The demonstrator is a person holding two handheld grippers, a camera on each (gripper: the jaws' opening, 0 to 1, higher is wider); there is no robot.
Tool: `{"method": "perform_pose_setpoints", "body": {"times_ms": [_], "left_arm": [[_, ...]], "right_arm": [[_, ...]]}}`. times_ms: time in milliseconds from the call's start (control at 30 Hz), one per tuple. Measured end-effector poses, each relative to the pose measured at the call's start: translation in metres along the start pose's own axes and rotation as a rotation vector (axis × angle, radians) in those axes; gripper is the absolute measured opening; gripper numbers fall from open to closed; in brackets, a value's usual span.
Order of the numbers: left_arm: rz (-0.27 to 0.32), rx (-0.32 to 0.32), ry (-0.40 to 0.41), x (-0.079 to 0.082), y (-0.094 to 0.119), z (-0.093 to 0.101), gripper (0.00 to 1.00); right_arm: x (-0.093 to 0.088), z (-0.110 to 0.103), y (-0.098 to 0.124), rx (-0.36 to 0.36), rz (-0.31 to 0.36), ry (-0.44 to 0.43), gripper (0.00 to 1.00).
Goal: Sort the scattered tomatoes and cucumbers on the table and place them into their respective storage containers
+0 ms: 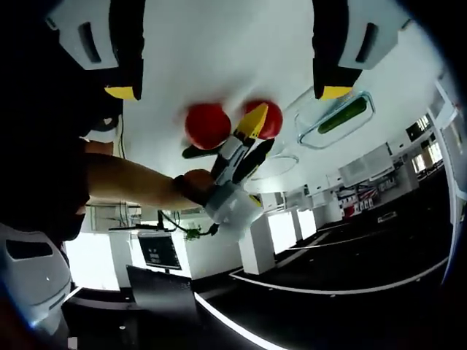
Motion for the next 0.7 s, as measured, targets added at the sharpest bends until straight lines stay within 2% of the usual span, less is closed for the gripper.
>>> {"method": "perform_pose_setpoints", "body": {"times_ms": [67, 267, 700], "left_arm": [[0.005, -0.007, 0.000, 0.0009, -0.0002, 0.0009, 0.95], [0.010, -0.012, -0.002, 0.0027, -0.0010, 0.0016, 0.95], [0.011, -0.009, -0.009, 0.0033, -0.0003, 0.0019, 0.95]], "right_arm": [[-0.0031, -0.0005, -0.0043, 0.013, -0.032, 0.001, 0.59], [-0.0044, -0.0011, -0.0060, 0.027, -0.064, -0.022, 0.50], [-0.0098, -0.0021, -0.0072, 0.048, -0.078, -0.013, 0.46]]}}
Point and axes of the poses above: the point that each gripper's makers call its tool centre point, and the gripper's own axes: y roughly backward along the fingers, z roughly to its right, x roughly out of its top, the point moved 7 cm from there along y, roughly backward along the fingers, and after that the axes turned 5 degrees about -x, right-handed, at the moved point
